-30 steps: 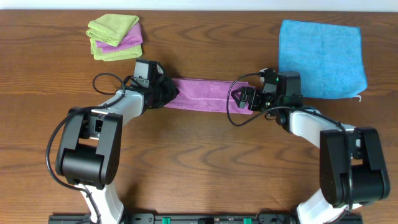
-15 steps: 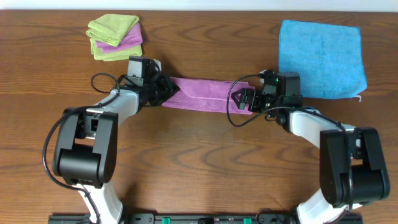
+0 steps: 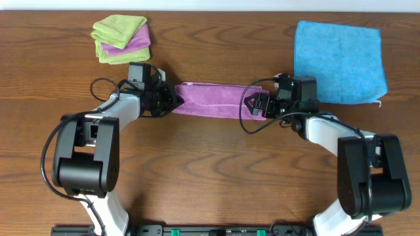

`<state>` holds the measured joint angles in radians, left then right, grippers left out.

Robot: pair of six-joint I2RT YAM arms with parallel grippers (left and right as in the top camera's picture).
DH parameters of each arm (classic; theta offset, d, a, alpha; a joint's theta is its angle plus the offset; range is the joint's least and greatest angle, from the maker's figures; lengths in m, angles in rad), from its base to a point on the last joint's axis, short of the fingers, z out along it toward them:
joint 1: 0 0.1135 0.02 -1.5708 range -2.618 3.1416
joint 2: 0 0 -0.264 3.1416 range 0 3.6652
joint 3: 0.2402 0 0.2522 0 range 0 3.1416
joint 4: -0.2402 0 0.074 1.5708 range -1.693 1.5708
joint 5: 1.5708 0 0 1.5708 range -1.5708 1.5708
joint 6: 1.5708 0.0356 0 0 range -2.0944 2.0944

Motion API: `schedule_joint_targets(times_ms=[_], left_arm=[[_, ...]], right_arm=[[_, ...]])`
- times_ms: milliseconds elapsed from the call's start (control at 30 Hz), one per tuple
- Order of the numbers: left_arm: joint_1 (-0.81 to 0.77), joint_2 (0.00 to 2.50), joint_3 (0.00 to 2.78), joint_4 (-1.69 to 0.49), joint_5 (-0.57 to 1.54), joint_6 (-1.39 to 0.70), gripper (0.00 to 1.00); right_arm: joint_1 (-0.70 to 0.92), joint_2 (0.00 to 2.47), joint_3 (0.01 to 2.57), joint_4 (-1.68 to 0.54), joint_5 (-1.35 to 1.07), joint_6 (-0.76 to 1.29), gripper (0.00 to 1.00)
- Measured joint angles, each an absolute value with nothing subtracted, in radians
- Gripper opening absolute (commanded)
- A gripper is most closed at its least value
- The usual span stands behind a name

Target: Fold the cloth

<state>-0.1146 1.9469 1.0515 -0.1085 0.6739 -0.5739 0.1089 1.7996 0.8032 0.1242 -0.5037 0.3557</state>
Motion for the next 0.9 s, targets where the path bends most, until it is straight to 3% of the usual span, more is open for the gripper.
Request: schedule_joint_targets(times_ms=[633, 733, 900], left_arm=[[-0.067, 1.914, 1.052, -0.166, 0.678, -0.522, 0.07], [-0.067, 1.914, 1.052, -0.172, 0.683, -0.514, 0.25], [-0.066, 1.914, 1.059, -0.198, 0.688, -0.496, 0.36]], right_arm=[[0.109, 1.800, 0.803, 0.122, -0.511, 0.356, 0.99], [0.109, 1.800, 0.803, 0.122, -0.515, 0.356, 0.99], [0.109, 1.800, 0.803, 0.122, -0.524, 0.356, 0.99]])
